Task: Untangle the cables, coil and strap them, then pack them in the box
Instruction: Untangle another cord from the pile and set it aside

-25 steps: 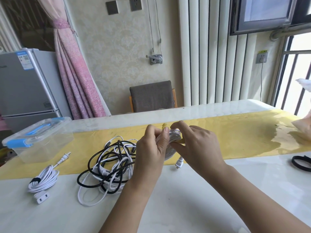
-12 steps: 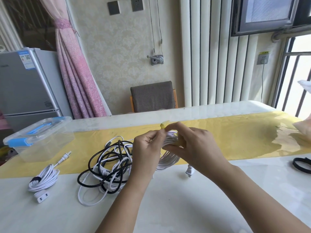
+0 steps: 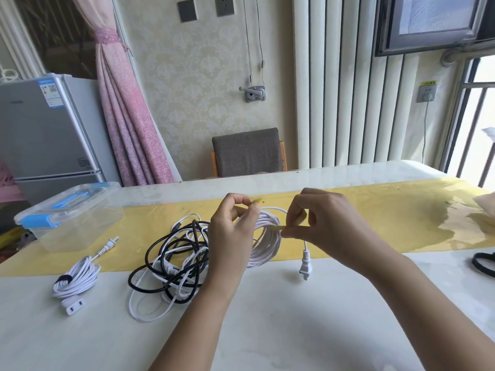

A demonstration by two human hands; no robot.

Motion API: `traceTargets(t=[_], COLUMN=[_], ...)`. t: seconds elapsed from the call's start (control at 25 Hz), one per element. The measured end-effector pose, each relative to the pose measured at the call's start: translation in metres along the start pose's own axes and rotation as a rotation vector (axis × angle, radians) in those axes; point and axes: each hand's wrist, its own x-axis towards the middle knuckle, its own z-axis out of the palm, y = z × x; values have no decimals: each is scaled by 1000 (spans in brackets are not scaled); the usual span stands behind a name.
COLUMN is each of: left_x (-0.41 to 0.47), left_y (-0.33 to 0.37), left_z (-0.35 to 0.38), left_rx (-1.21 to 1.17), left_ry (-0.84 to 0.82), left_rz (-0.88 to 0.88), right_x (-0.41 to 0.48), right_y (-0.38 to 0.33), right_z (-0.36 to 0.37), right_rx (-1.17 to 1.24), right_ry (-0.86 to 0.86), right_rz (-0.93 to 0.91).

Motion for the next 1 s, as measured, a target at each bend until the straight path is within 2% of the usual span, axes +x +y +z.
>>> traceTargets(t=[0.08,0.12,0.24,0.32,0.56,0.72,0.92,1.0], left_x=[1,2,0,-3,-7,-8,-9,-10], left_y=[0,-1,-2,-2,1,1,0,2], left_z=[-1,-1,1,4,7,9,9,9], left_rx=[7,10,-15,-49,-62,-82,-16,-2], left_ry=[10,4,-43,-79,-105,-117,-158,-153], left_rz=[30,41,23,11,72,93,174,195], right_x=[1,2,3,3,4,4,5,5], right_y=[4,5,0,-2,-2,-3,1,2], right_z=[-5,-6,2,12,15,12,12,10], right_rx=[14,103,671,844,842,777,776,798], right_ry=[-20,-26,-69,-74,-67,-103,26,11], right_rz=[44,88,217,254,372,387,410,416])
